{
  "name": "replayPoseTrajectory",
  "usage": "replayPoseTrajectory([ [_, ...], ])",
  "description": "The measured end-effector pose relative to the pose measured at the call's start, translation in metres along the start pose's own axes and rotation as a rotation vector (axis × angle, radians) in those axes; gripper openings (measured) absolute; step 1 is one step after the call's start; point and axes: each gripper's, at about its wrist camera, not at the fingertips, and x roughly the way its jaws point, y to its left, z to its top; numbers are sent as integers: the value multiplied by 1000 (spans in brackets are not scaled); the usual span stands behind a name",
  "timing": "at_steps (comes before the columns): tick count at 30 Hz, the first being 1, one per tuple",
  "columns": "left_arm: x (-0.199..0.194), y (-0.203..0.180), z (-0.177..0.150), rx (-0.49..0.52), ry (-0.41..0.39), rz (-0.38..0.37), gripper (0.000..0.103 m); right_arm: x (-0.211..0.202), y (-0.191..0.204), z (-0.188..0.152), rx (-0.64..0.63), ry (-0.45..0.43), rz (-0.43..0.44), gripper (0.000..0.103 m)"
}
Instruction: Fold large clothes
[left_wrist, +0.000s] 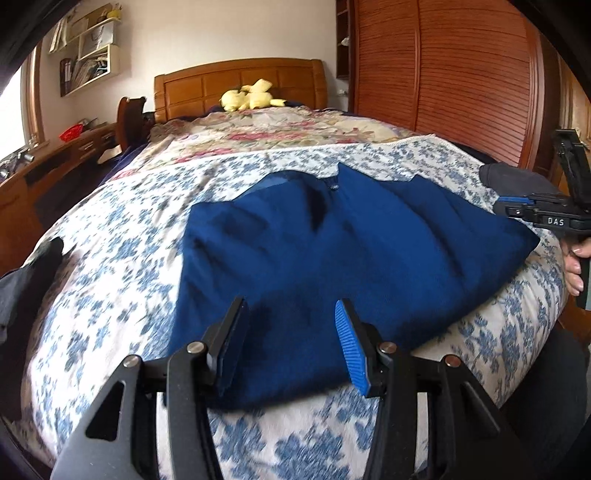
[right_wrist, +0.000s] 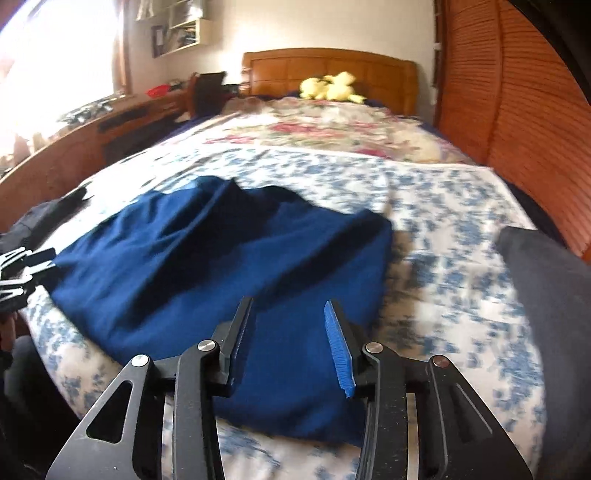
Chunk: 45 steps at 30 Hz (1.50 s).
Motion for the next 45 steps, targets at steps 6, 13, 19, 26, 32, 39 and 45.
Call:
replayPoseTrajectory([
  [6, -4, 17, -11, -26, 42, 65, 48, 38, 37, 1, -52, 39, 100, 40],
  [13, 3, 41, -28, -71, 99, 127, 48, 74, 60, -13, -103, 99, 161, 46],
  [19, 16, 52, -46, -121, 150, 121, 48, 75, 64, -21, -155, 99, 151, 49],
  [26, 17, 56, -51, -159, 144, 92, 48, 73, 72, -26, -203, 87, 95, 51],
  [32, 17, 62, -53, -178, 141, 84, 48, 75, 69, -25, -191, 92, 97, 54],
  [39, 17, 63, -51, -204, 135, 62, 43, 78, 70, -23, -194, 97, 91, 57],
  [45, 16, 59, -43, -202, 122, 45, 18, 77, 68, -20, -190, 110, 93, 57],
])
